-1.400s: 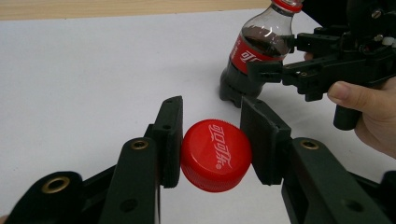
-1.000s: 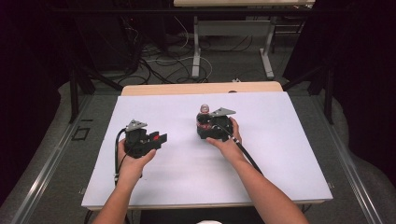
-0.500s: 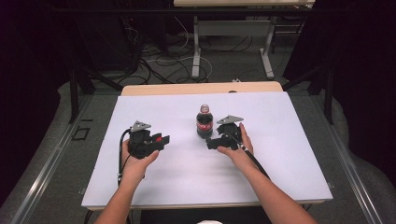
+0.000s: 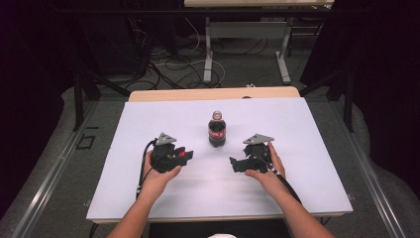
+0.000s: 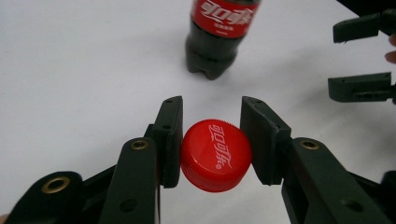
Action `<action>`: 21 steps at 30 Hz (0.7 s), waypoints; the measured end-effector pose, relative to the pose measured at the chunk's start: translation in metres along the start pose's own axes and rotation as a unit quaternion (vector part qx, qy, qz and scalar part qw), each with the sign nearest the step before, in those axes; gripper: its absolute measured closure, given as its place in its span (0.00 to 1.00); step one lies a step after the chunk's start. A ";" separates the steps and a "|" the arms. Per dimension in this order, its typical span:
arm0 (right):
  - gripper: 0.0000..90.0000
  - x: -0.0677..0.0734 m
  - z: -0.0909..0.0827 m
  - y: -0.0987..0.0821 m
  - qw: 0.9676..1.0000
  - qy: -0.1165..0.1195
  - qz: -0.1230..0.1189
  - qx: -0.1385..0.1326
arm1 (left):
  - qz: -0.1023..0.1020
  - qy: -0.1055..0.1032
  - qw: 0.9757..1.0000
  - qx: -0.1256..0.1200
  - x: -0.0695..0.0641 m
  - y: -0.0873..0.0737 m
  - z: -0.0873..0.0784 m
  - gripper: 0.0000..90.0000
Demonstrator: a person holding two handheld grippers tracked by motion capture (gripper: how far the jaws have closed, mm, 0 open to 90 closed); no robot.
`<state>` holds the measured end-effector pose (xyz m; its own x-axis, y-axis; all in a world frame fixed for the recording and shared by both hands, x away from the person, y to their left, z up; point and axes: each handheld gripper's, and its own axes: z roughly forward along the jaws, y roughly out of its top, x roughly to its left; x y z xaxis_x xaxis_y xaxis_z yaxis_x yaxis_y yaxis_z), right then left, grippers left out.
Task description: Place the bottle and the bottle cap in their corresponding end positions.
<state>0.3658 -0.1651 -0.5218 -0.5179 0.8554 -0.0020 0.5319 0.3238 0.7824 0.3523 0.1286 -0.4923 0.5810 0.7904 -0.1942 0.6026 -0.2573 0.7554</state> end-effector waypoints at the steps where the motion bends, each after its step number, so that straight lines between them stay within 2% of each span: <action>1: 0.00 -0.001 -0.003 -0.002 1.000 -0.003 0.005 -0.001 | -0.001 -0.006 1.000 0.001 -0.003 0.000 0.004 0.68; 2: 0.00 -0.003 -0.006 -0.003 1.000 0.000 0.008 0.002 | 0.001 -0.014 1.000 0.005 -0.007 -0.001 0.008 0.68; 3: 0.00 -0.005 -0.007 -0.005 1.000 -0.001 0.012 -0.007 | -0.004 -0.021 1.000 0.003 -0.012 -0.001 0.014 0.68; 4: 0.00 -0.006 -0.008 -0.006 1.000 0.003 0.016 -0.009 | 0.008 -0.023 1.000 0.010 -0.014 -0.001 0.017 0.68; 7: 0.00 -0.011 -0.011 -0.010 1.000 0.004 0.027 -0.013 | 0.008 -0.043 0.999 0.018 -0.030 -0.003 0.035 0.68; 10: 0.00 -0.015 -0.011 -0.013 0.999 0.004 0.035 -0.013 | 0.020 -0.058 0.998 0.024 -0.043 -0.006 0.051 0.68; 11: 0.00 -0.016 -0.011 -0.014 0.999 0.001 0.035 -0.013 | 0.018 -0.065 0.998 0.018 -0.048 -0.008 0.057 0.68; 12: 0.00 -0.016 -0.011 -0.015 0.999 0.002 0.036 -0.014 | 0.022 -0.068 0.997 0.022 -0.050 -0.009 0.061 0.68; 14: 0.00 -0.018 -0.012 -0.018 0.999 -0.002 0.036 -0.015 | 0.016 -0.075 0.997 0.020 -0.054 -0.012 0.068 0.68; 17: 0.00 -0.020 -0.011 -0.021 0.999 -0.005 0.039 -0.012 | 0.022 -0.076 0.997 0.023 -0.059 -0.015 0.076 0.68; 18: 0.00 -0.020 -0.011 -0.022 0.999 -0.005 0.042 -0.013 | 0.020 -0.075 0.997 0.017 -0.062 -0.016 0.078 0.68; 20: 0.00 -0.020 -0.012 -0.024 0.999 -0.004 0.042 -0.012 | 0.038 -0.069 0.997 0.025 -0.063 -0.019 0.081 0.68; 21: 0.00 -0.021 -0.012 -0.024 0.999 -0.004 0.041 -0.011 | 0.040 -0.066 0.997 0.026 -0.064 -0.021 0.083 0.68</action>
<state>0.3556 -0.1953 -0.5332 -0.4676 0.8820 0.0579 0.5579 0.2437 0.7933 0.3481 0.0373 -0.5473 0.6934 0.6867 -0.2184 0.5771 -0.3478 0.7389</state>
